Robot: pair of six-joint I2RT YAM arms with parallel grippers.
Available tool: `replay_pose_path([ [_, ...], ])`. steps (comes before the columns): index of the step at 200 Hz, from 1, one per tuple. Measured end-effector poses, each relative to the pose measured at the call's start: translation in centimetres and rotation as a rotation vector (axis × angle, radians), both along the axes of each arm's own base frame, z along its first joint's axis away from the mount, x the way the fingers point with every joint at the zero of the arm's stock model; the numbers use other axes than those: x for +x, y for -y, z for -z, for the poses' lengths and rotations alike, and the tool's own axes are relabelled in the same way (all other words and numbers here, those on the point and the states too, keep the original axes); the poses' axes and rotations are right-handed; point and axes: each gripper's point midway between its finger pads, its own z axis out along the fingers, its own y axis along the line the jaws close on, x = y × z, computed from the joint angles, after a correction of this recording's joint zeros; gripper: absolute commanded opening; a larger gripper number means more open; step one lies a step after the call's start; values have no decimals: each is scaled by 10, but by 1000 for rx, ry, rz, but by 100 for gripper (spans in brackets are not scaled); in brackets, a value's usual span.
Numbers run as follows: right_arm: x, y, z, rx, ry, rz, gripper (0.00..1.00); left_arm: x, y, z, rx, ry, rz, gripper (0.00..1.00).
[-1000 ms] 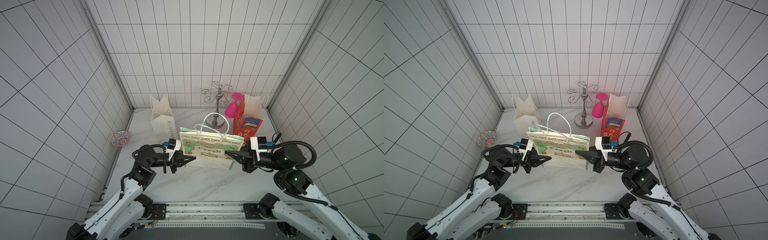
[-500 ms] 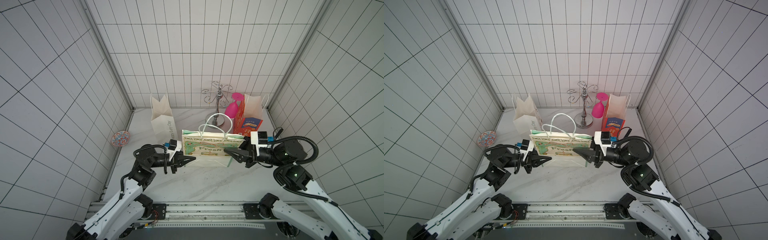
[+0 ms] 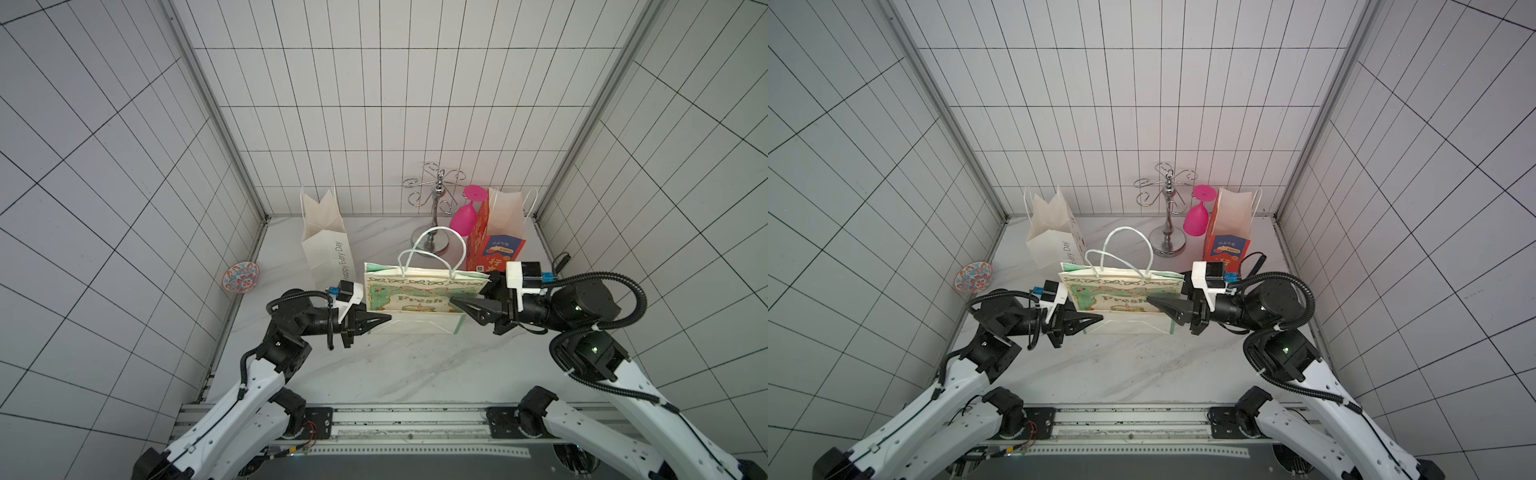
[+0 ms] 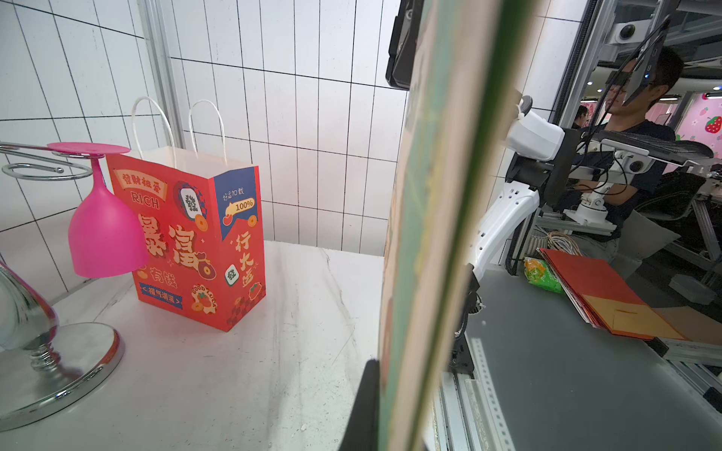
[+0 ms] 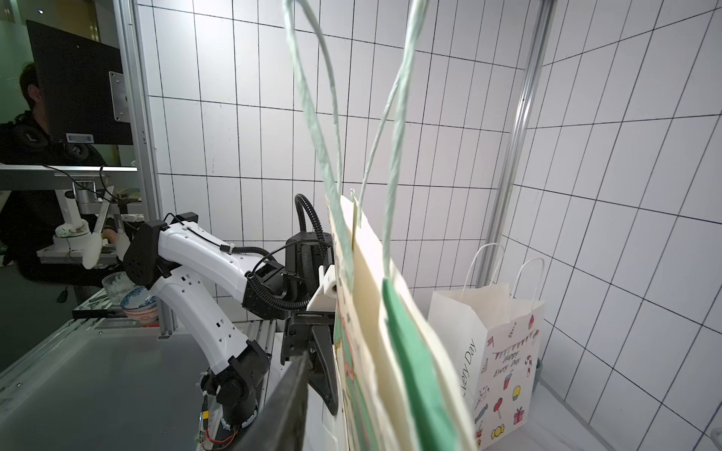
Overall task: Put away the paper bag
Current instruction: Press the paper bag.
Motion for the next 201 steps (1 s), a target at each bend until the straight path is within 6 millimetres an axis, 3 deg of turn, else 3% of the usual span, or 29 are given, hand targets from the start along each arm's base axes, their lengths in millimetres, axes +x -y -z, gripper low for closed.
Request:
replay_pose_path([
  [13,-2,1,-4,5,4,-3,0,0,0,0,0,0,0,0],
  [43,-5,2,-7,9,20,-11,0,-1,0,0,0,5,5,0],
  [48,-5,2,-7,9,20,-11,12,-1,0,0,0,5,6,0],
  [53,-5,2,-7,9,21,-11,37,-2,0,0,0,5,7,0],
  [60,-5,3,-7,8,19,-8,61,-2,0,0,0,6,9,0],
  [73,-6,6,-6,4,20,9,84,-3,0,-1,-3,8,12,0],
  [85,-7,12,-4,-6,24,48,94,-5,-1,-4,-10,14,16,0],
  [113,-5,32,14,-43,26,176,98,-13,-3,-16,-43,45,29,0],
  [133,-2,40,47,-101,-14,236,98,-22,-4,-27,-72,71,49,0],
  [161,9,31,96,-202,-118,224,92,-34,0,-33,-90,91,92,0],
  [184,9,16,109,-236,-171,145,64,-37,4,-32,-90,82,114,0],
  [201,4,7,106,-221,-185,67,31,-35,7,-30,-88,74,115,0],
])
